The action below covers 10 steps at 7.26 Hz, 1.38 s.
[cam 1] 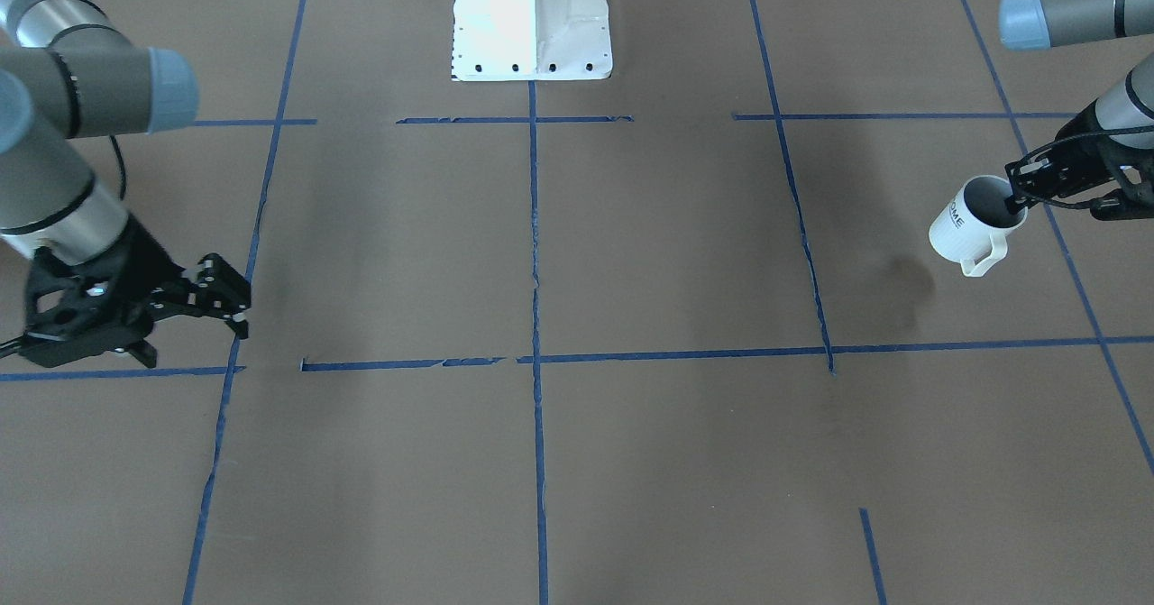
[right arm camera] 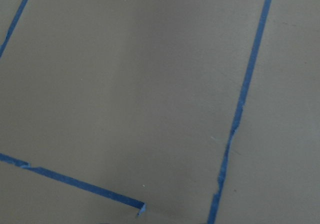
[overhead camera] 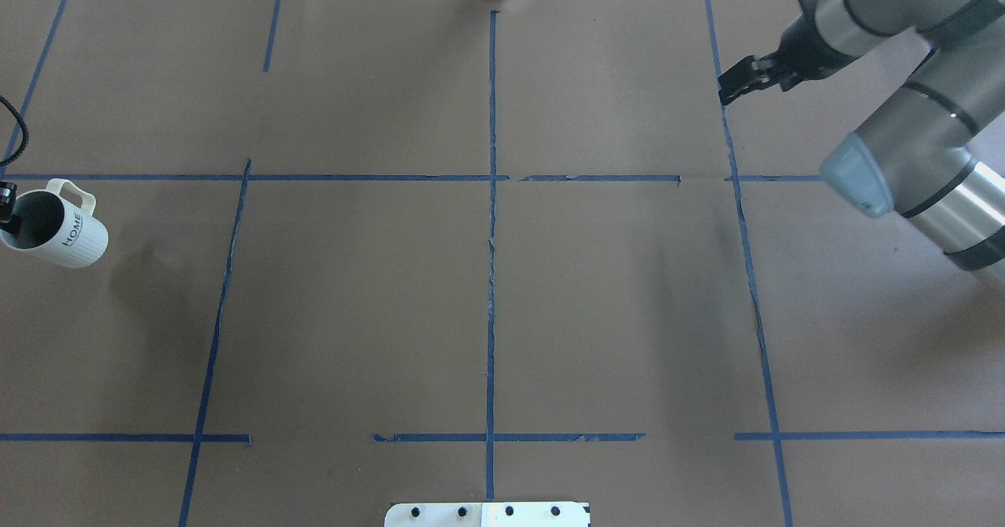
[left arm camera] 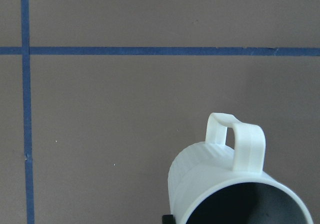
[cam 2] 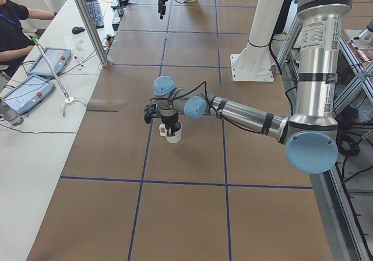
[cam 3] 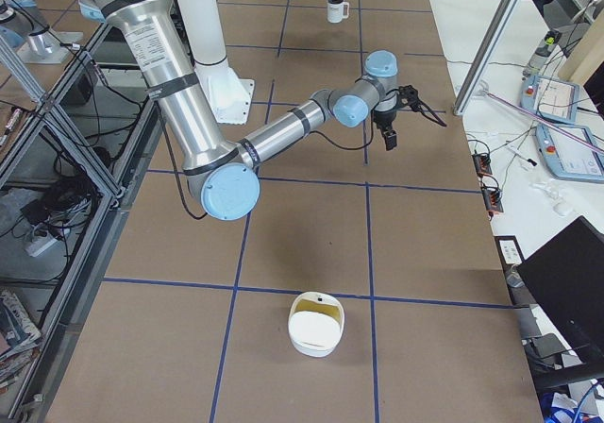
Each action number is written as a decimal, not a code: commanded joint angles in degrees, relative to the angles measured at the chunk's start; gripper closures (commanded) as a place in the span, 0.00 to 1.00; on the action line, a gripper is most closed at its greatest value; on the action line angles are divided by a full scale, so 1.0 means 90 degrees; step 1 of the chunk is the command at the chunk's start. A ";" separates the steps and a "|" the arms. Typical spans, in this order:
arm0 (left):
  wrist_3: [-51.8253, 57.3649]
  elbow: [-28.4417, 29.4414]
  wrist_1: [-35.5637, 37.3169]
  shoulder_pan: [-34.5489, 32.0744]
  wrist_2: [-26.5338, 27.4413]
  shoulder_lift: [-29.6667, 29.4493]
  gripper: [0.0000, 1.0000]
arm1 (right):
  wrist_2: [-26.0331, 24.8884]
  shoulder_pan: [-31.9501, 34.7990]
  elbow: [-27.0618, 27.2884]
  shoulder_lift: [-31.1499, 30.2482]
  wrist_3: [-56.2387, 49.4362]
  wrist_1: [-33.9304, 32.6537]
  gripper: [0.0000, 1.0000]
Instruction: Left arm hands cup to right arm to dump lemon
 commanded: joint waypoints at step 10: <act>-0.0451 0.0662 -0.0949 0.0330 -0.0012 -0.0085 0.00 | 0.0840 0.1385 0.0183 -0.1700 -0.2413 -0.0428 0.00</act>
